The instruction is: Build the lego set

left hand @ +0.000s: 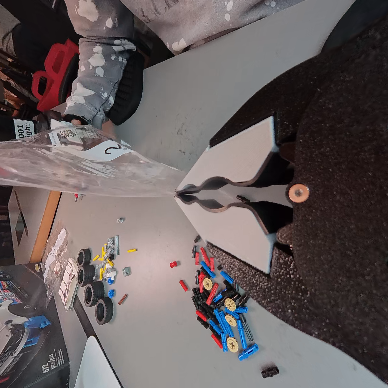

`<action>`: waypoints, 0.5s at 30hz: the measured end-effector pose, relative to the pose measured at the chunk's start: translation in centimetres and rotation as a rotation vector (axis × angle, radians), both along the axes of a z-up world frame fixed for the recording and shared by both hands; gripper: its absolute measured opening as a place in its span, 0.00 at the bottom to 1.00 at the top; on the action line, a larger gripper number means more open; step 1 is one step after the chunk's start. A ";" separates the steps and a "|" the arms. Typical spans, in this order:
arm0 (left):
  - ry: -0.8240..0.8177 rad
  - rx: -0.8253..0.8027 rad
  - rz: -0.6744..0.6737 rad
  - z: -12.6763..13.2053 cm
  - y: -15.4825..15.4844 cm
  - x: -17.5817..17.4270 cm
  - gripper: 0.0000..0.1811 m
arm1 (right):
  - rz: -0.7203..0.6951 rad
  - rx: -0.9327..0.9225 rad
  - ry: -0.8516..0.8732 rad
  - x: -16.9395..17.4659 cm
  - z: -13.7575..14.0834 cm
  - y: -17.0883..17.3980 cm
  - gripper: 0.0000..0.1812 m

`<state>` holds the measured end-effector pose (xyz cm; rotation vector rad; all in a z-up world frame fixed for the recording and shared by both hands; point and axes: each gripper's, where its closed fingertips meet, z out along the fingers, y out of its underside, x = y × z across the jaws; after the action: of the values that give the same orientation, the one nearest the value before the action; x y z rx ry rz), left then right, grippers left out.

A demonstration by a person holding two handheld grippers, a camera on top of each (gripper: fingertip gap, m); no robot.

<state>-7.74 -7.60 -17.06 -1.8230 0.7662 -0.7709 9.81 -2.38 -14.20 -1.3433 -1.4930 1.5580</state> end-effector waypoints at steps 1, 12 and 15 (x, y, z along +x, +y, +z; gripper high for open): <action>0.005 0.000 -0.006 0.0 -0.1 0.2 0.00 | -0.027 0.026 -0.009 -0.5 -0.1 0.1 0.00; 0.046 0.034 -0.047 -0.2 -0.5 1.7 0.00 | -0.167 0.230 -0.164 -2.9 -3.2 0.6 0.27; 0.049 0.048 -0.049 -0.1 -0.5 1.8 0.00 | -0.175 0.224 -0.216 -3.2 -4.0 0.4 0.28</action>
<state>-5.95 -8.15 -17.13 -1.7915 0.8567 -0.7359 6.62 -2.02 -18.20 -1.5001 -1.5775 1.1310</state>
